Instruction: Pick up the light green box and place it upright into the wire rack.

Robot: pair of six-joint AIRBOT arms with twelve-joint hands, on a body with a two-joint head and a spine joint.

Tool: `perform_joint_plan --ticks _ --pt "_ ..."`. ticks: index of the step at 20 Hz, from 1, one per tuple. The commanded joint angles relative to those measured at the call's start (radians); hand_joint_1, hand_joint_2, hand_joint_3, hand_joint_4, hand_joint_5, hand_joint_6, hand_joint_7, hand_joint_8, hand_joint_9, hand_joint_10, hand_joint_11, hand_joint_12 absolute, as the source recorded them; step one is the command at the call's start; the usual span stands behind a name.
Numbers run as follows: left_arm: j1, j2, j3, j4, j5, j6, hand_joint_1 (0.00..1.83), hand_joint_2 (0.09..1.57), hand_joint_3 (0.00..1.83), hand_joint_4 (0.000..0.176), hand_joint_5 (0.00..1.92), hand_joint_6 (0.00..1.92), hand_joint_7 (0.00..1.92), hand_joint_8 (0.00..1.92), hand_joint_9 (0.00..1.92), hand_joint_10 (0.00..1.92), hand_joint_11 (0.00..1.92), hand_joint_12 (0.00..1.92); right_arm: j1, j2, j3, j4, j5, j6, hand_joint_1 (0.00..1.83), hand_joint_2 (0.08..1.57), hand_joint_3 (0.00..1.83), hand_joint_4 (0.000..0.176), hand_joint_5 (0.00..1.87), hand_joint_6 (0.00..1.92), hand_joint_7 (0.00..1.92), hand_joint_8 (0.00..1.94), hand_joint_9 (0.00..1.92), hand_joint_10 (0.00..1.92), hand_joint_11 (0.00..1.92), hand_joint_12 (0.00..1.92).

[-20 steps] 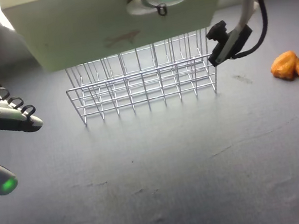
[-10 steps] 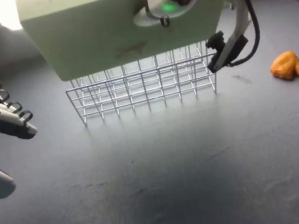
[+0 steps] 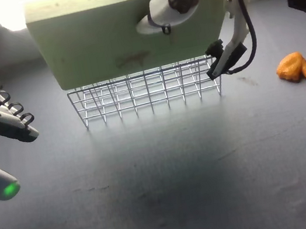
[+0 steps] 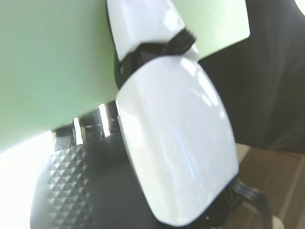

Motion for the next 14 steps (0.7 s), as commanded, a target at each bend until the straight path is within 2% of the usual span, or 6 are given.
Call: perform_joint_plan --ticks 1,4,9,10,11,14 --pt "-0.006 -0.004 0.0 0.01 0.065 0.001 0.12 1.21 0.0 0.0 0.28 0.01 0.24 0.0 0.19 0.01 0.0 0.39 0.0 0.002 0.005 -0.047 0.022 0.013 1.25 1.13 0.0 0.0 0.97 0.84 0.95 1.26 0.83 1.39 0.61 1.72" --pt "-0.006 -0.004 0.0 0.01 0.065 0.001 0.16 1.22 0.0 0.0 0.21 0.01 0.26 0.01 0.21 0.01 0.0 0.39 -0.014 -0.007 0.021 -0.048 0.022 0.016 1.37 1.14 0.0 0.0 0.9 0.93 0.96 1.06 0.83 1.43 0.59 1.71" --pt "-0.007 -0.004 0.0 0.01 0.065 0.001 0.28 1.2 0.0 0.0 0.24 0.01 0.31 0.01 0.23 0.01 0.0 0.54 -0.038 -0.025 0.057 -0.049 0.009 0.036 1.37 1.15 0.0 0.0 0.88 0.97 0.94 1.12 0.82 1.42 0.64 1.68" --pt "-0.007 -0.004 0.0 0.01 0.065 0.001 0.45 1.21 0.0 0.0 0.18 0.0 0.23 0.0 0.19 0.0 0.0 0.47 -0.043 -0.027 0.058 -0.05 0.009 0.036 1.36 1.16 0.0 0.0 0.84 1.02 0.92 1.17 0.8 1.46 0.61 1.68" --pt "-0.007 -0.004 -0.001 0.01 0.065 0.001 0.43 1.24 0.01 0.0 0.16 0.0 0.19 0.0 0.15 0.0 0.0 0.34 -0.05 -0.031 0.061 -0.05 0.009 0.036 1.36 1.17 0.0 0.0 0.82 1.02 0.89 1.23 0.78 1.49 0.62 1.71" --pt "-0.007 -0.004 -0.001 0.01 0.065 0.001 0.45 1.23 0.0 0.0 0.21 0.01 0.24 0.01 0.19 0.01 0.0 0.38 -0.064 -0.042 0.077 -0.052 0.001 0.053 1.36 1.16 0.0 0.0 0.87 0.96 0.9 1.22 0.78 1.47 0.63 1.68"
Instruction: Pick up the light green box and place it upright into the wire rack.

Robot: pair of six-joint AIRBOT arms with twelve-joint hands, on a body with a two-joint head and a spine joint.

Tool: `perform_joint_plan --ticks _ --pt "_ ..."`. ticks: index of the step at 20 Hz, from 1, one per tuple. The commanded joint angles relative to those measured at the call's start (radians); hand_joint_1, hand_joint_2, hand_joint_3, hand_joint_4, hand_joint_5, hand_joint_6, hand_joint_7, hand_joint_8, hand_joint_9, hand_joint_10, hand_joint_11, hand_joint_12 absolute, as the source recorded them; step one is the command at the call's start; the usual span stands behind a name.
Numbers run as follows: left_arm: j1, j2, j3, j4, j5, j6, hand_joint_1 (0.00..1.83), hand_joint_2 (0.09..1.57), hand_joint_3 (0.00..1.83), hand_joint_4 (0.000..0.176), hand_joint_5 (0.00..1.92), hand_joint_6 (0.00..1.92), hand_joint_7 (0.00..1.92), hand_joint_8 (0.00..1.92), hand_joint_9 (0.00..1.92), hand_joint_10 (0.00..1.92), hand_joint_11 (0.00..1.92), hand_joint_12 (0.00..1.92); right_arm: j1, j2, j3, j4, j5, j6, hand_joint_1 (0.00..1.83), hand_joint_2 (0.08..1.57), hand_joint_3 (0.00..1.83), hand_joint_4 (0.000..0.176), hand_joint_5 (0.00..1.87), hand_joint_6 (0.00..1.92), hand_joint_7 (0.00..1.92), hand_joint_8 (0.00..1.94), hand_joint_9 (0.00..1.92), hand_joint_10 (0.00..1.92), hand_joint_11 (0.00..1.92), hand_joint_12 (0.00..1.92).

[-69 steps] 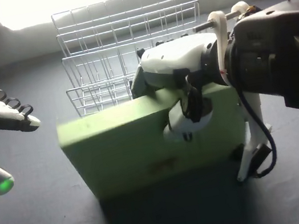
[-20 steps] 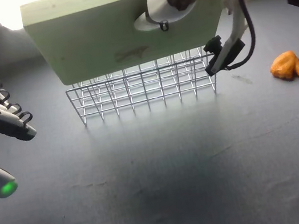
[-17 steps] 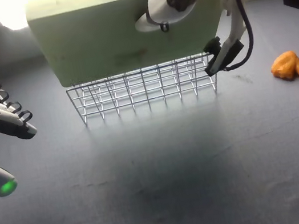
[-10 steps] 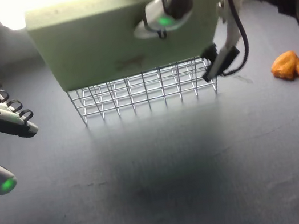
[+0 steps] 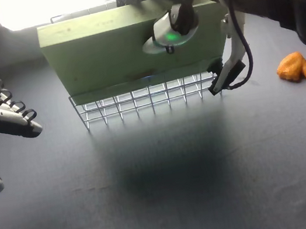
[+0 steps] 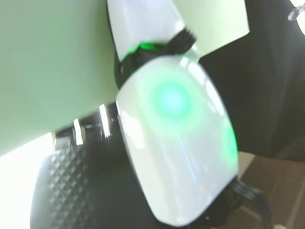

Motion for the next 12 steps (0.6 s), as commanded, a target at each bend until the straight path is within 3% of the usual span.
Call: perform_joint_plan --ticks 1,6,9,12 --pt "-0.007 0.0 -0.001 0.01 0.065 0.001 0.43 1.23 0.0 0.0 0.19 0.0 0.21 0.0 0.18 0.0 0.0 0.36 0.006 0.004 0.004 -0.036 0.021 0.014 1.36 1.16 0.0 0.0 0.88 0.95 0.92 1.19 0.78 1.47 0.61 1.7" --pt "-0.007 0.0 -0.001 0.01 0.065 0.001 0.39 1.26 0.0 0.0 0.17 0.0 0.21 0.0 0.15 0.0 0.0 0.26 -0.016 -0.023 0.034 -0.038 0.017 0.023 1.37 1.16 0.0 0.0 0.89 0.9 0.91 1.22 0.78 1.46 0.64 1.65" --pt "-0.007 0.0 -0.001 0.01 0.065 0.001 0.39 1.26 0.0 0.0 0.19 0.0 0.23 0.01 0.18 0.01 0.0 0.36 -0.027 -0.043 0.053 -0.038 0.006 0.03 1.36 1.18 0.0 0.0 0.86 0.95 0.87 1.29 0.73 1.52 0.6 1.7" --pt "-0.007 0.0 -0.001 0.01 0.065 0.001 0.33 1.27 0.0 0.0 0.15 0.0 0.2 0.0 0.17 0.0 0.0 0.39 -0.036 -0.055 0.068 -0.039 0.002 0.042 1.37 1.14 0.0 0.0 0.91 0.91 0.94 1.16 0.8 1.4 0.65 1.61"
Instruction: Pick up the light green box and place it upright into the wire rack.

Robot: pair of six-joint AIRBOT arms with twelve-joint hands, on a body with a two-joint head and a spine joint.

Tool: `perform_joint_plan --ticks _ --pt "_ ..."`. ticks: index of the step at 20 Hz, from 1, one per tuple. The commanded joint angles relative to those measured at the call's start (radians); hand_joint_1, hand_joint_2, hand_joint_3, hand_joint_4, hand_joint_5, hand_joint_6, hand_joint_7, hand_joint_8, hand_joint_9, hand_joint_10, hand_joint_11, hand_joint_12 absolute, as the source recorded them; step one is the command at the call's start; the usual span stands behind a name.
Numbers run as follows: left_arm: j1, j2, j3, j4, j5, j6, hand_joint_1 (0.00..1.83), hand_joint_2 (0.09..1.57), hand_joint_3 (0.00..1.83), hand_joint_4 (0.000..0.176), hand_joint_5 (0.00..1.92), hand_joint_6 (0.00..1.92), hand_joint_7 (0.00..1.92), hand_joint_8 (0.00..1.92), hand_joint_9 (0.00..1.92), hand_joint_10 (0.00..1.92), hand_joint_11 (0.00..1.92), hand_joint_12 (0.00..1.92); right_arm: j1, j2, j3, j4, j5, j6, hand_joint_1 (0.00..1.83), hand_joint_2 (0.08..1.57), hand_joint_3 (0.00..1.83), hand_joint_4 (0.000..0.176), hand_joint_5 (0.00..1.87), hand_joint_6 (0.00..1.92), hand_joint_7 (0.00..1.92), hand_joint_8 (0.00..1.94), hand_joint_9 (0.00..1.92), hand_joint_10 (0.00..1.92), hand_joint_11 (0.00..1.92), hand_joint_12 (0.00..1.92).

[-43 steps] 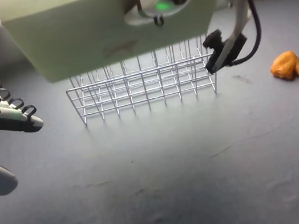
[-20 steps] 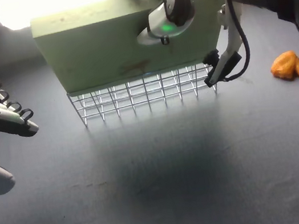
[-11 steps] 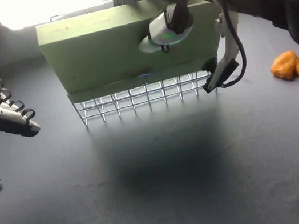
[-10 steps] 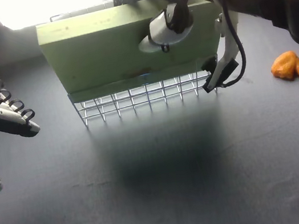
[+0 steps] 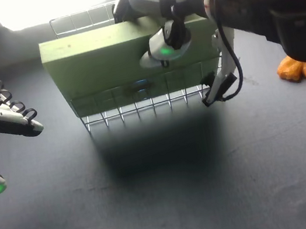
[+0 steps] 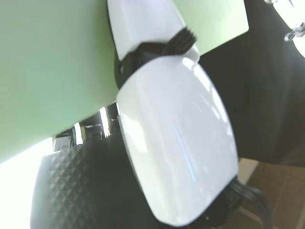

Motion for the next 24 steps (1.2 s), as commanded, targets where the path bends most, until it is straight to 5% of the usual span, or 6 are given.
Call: perform_joint_plan --ticks 1,10,16,22,23,24 --pt "-0.007 0.0 -0.001 0.009 0.066 0.001 0.37 1.26 0.0 0.0 0.16 0.0 0.21 0.0 0.18 0.01 0.0 0.43 0.004 0.002 0.004 -0.03 0.02 0.009 1.37 1.15 0.0 0.0 0.9 0.95 0.93 1.17 0.79 1.42 0.62 1.64" --pt "-0.006 -0.003 -0.001 0.009 0.066 0.001 0.34 1.26 0.0 0.0 0.21 0.01 0.23 0.0 0.19 0.0 0.0 0.46 -0.031 -0.038 0.074 -0.032 0.021 0.012 1.37 1.15 0.0 0.0 0.89 0.94 0.94 1.14 0.8 1.44 0.62 1.67" --pt "-0.006 -0.003 -0.001 0.009 0.066 0.001 0.22 1.27 0.0 0.0 0.14 0.0 0.13 0.0 0.12 0.0 0.0 0.23 -0.031 -0.039 0.075 -0.032 0.018 0.025 1.37 1.14 0.0 0.0 0.9 0.94 0.96 1.1 0.81 1.41 0.64 1.64" --pt "-0.006 -0.003 0.0 0.009 0.066 0.001 0.22 1.26 0.0 0.0 0.17 0.01 0.17 0.0 0.14 0.01 0.0 0.29 -0.029 -0.038 0.075 -0.032 0.013 0.026 1.19 1.21 0.0 0.0 0.7 1.28 0.89 1.28 0.62 1.3 0.48 1.7" --pt "-0.005 -0.003 0.0 0.009 0.066 0.001 0.19 1.27 0.0 0.0 0.15 0.0 0.14 0.0 0.11 0.0 0.0 0.25 -0.028 -0.038 0.075 -0.032 0.013 0.026 1.08 1.1 0.0 0.0 0.56 0.76 0.69 0.7 0.56 0.9 0.31 1.53" --pt "-0.005 -0.003 0.0 0.009 0.066 0.001 0.21 1.27 0.0 0.0 0.17 0.01 0.16 0.01 0.13 0.01 0.0 0.27 -0.028 -0.038 0.075 -0.032 0.012 0.026 0.99 1.08 0.0 0.0 0.57 0.45 0.69 0.34 0.57 0.59 0.24 1.39"
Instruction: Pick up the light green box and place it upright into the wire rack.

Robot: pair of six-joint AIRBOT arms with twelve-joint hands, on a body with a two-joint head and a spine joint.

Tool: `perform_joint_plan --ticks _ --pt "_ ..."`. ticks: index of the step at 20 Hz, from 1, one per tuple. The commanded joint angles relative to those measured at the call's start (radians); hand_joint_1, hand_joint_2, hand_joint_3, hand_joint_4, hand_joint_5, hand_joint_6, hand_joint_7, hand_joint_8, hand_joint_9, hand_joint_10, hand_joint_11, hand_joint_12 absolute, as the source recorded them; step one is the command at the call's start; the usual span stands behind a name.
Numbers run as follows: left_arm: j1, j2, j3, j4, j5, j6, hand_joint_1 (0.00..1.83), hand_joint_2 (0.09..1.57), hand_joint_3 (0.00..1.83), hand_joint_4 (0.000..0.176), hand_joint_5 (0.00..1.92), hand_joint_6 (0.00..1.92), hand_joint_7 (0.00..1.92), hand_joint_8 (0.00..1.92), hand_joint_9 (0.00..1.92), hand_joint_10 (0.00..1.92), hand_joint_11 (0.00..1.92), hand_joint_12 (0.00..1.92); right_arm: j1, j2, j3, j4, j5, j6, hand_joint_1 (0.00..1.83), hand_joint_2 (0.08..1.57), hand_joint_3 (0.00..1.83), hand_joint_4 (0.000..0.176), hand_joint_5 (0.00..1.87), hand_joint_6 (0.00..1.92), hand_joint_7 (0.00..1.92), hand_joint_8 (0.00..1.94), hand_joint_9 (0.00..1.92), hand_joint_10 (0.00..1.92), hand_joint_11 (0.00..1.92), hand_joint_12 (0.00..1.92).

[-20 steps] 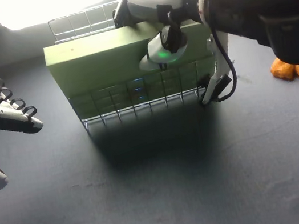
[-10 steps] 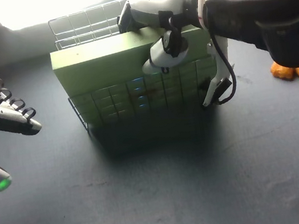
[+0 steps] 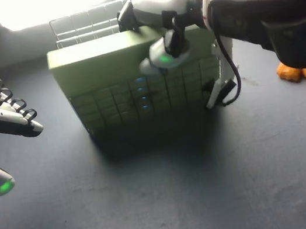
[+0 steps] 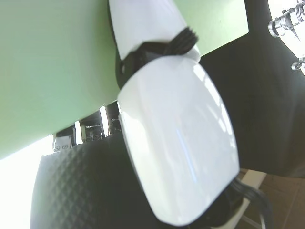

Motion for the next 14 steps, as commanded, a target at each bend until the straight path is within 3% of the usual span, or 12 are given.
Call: perform_joint_plan --ticks 1,4,10,14 --pt "-0.006 -0.002 0.0 0.009 0.066 0.001 0.24 1.26 0.0 0.0 0.18 0.01 0.17 0.0 0.14 0.01 0.0 0.3 0.01 0.005 0.002 -0.028 0.026 0.008 0.92 1.08 0.0 0.0 0.57 0.26 0.69 0.15 0.56 0.43 0.16 1.36" --pt "-0.005 -0.002 0.0 0.009 0.066 0.001 0.21 1.26 0.0 0.0 0.17 0.0 0.17 0.0 0.14 0.0 0.0 0.35 0.014 0.009 -0.005 -0.028 0.025 0.008 0.87 1.07 0.0 0.0 0.6 0.05 0.69 0.01 0.6 0.22 0.12 1.27" --pt "-0.004 -0.002 0.0 0.009 0.066 0.001 0.2 1.27 0.0 0.0 0.17 0.0 0.18 0.0 0.15 0.0 0.0 0.39 0.039 0.034 -0.042 -0.027 0.024 0.007 0.8 1.06 0.0 0.0 0.52 0.0 0.61 0.0 0.58 0.13 0.08 1.3" --pt "-0.004 -0.002 0.0 0.009 0.066 0.001 0.17 1.27 0.0 0.0 0.13 0.0 0.13 0.0 0.1 0.0 0.0 0.26 0.079 0.078 -0.099 -0.025 0.024 -0.023 0.82 1.06 0.0 0.0 0.53 0.0 0.61 0.0 0.6 0.1 0.1 1.25"
